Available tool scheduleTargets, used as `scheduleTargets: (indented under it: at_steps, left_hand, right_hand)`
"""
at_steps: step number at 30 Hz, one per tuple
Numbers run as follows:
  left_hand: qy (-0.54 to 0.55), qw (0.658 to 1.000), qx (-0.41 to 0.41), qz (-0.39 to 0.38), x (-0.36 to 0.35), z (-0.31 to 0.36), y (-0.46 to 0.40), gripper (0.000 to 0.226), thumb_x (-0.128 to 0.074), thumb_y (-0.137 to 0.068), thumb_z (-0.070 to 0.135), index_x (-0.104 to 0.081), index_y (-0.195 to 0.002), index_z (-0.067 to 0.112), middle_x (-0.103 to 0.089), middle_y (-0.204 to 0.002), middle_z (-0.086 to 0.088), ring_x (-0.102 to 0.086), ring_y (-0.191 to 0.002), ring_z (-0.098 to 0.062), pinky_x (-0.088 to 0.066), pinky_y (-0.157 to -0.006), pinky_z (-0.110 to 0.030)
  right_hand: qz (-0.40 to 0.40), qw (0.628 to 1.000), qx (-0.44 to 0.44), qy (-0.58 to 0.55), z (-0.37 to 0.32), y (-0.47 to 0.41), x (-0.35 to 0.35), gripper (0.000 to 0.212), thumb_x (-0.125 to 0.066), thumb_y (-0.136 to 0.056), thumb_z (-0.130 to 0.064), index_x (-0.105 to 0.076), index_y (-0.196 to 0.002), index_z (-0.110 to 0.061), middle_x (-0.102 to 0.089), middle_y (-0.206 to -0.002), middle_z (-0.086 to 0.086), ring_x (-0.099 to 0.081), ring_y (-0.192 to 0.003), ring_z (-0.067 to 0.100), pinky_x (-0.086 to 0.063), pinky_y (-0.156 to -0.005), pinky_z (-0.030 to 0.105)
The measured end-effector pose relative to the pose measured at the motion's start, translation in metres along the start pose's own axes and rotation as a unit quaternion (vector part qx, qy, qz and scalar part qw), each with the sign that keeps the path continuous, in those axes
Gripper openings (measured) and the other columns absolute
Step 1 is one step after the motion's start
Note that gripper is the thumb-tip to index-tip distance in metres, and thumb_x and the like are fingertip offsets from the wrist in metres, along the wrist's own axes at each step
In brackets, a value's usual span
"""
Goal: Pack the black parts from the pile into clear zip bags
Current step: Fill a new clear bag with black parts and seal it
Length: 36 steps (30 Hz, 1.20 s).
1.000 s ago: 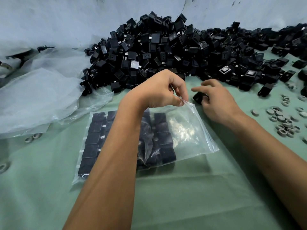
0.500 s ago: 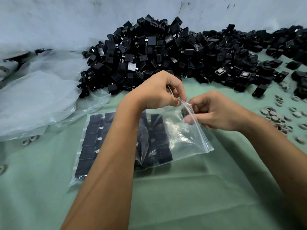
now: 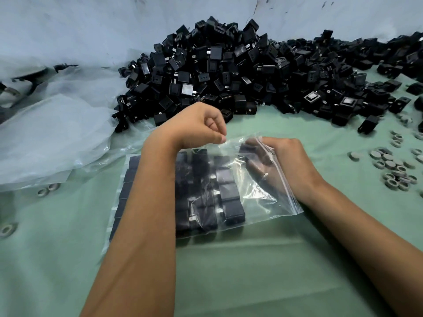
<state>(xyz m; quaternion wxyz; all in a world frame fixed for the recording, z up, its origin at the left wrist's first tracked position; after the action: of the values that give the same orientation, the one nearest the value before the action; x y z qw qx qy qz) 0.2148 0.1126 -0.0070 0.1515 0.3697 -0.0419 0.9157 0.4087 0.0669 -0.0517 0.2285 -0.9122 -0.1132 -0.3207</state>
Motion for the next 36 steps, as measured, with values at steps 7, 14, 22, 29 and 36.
scheduleTargets:
  at_steps: [7,14,22,29,36]
  left_hand:
    - [-0.002,0.996,0.092,0.003,-0.002,-0.036,0.000,0.013,-0.071,-0.092,0.012,-0.076,-0.088,0.024,-0.072,-0.071,0.011,-0.062,-0.068,-0.009,-0.054,-0.074,-0.030]
    - [-0.011,0.996,0.084,0.020,-0.009,-0.031,-0.002,0.008,-0.071,-0.094,0.020,-0.075,-0.090,0.026,-0.076,-0.089,-0.004,-0.065,-0.073,-0.012,-0.050,-0.068,-0.028]
    - [-0.019,0.996,0.075,0.038,-0.016,-0.023,-0.005,0.010,-0.073,-0.093,0.014,-0.075,-0.093,0.024,-0.075,-0.082,0.005,-0.064,-0.064,-0.005,-0.045,-0.061,-0.023]
    - [-0.008,0.996,0.059,0.066,-0.017,-0.021,-0.008,0.013,-0.074,-0.091,0.007,-0.075,-0.090,0.020,-0.074,-0.077,0.000,-0.062,-0.061,-0.004,-0.046,-0.064,-0.023]
    - [-0.022,0.995,0.057,0.080,-0.016,-0.022,-0.011,0.012,-0.074,-0.091,0.008,-0.075,-0.089,0.020,-0.074,-0.078,0.002,-0.059,-0.055,0.006,-0.043,-0.052,-0.011]
  right_hand:
    - [0.022,0.999,-0.005,-0.046,-0.003,-0.003,-0.009,0.019,-0.075,-0.084,-0.018,-0.081,-0.100,-0.026,-0.079,-0.091,-0.008,-0.077,-0.082,0.011,-0.064,-0.069,0.030]
    - [0.080,0.997,0.023,0.003,-0.017,0.000,-0.006,0.028,-0.071,-0.084,-0.047,-0.077,-0.107,-0.032,-0.070,-0.084,-0.018,-0.065,-0.075,-0.010,-0.048,-0.065,0.006]
    - [0.075,0.958,-0.154,-0.229,0.020,-0.003,0.003,0.033,-0.052,-0.101,-0.012,-0.083,-0.091,-0.016,-0.079,-0.091,0.010,-0.068,-0.071,0.015,-0.048,-0.053,0.021]
    - [0.067,0.977,-0.146,-0.143,0.018,-0.003,0.002,0.024,-0.079,-0.085,-0.048,-0.079,-0.084,-0.024,-0.077,-0.078,-0.002,-0.071,-0.068,0.012,-0.057,-0.065,0.028]
    - [0.087,0.972,-0.130,-0.176,0.023,-0.002,-0.001,0.006,-0.080,-0.089,-0.017,-0.081,-0.091,-0.024,-0.077,-0.072,0.001,-0.073,-0.063,0.017,-0.060,-0.068,0.036]
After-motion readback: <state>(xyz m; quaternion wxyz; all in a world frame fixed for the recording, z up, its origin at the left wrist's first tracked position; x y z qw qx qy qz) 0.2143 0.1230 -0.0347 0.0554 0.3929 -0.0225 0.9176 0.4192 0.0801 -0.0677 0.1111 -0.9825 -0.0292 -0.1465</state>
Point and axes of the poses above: each hand's wrist, its own y-axis away from the middle knuckle, its own x-axis out of the back of the hand, z = x × y, the point moved 6 cm from there along -y, towards the middle knuckle
